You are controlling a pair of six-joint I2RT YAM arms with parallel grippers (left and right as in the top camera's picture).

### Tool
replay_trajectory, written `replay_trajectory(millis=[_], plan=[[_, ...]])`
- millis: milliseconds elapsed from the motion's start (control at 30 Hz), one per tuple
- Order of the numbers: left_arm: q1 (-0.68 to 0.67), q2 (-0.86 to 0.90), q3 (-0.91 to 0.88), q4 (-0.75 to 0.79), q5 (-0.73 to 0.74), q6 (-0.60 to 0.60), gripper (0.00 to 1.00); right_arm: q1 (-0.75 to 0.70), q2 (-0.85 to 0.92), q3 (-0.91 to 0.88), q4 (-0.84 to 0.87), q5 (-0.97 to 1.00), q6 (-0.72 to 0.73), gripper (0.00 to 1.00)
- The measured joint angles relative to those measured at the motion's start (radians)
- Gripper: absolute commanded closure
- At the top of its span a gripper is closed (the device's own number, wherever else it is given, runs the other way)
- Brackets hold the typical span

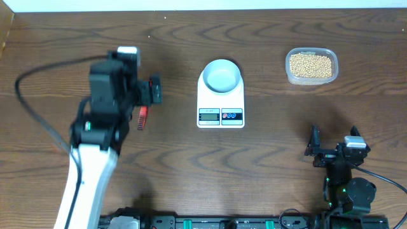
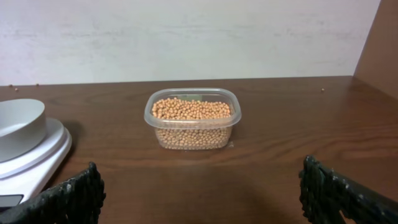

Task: Scoop item into bowl and weigh 50g on scale
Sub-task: 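Reach the left gripper to the red scoop handle and grasp it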

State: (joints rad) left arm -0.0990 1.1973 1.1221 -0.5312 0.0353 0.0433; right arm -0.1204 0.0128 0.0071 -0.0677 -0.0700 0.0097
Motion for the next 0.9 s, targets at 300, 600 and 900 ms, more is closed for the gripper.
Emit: replay_trajectory(millis=[300,600,900], plan=[[0.104,0.301,0.172,-0.091,0.180,0.093,0.02,0.000,-0.001,0.000,0.001,0.000,0.000,0.01],[0.291,0.479,0.173,-0.093,0.330,0.119,0.02,0.000,-0.001,0.000,0.001,0.000,0.000,0.01],[0.298,0.631,0.174,-0.055,0.355,0.134,0.32,0.000,-0.001,0.000,0.001,0.000,0.000,0.01]])
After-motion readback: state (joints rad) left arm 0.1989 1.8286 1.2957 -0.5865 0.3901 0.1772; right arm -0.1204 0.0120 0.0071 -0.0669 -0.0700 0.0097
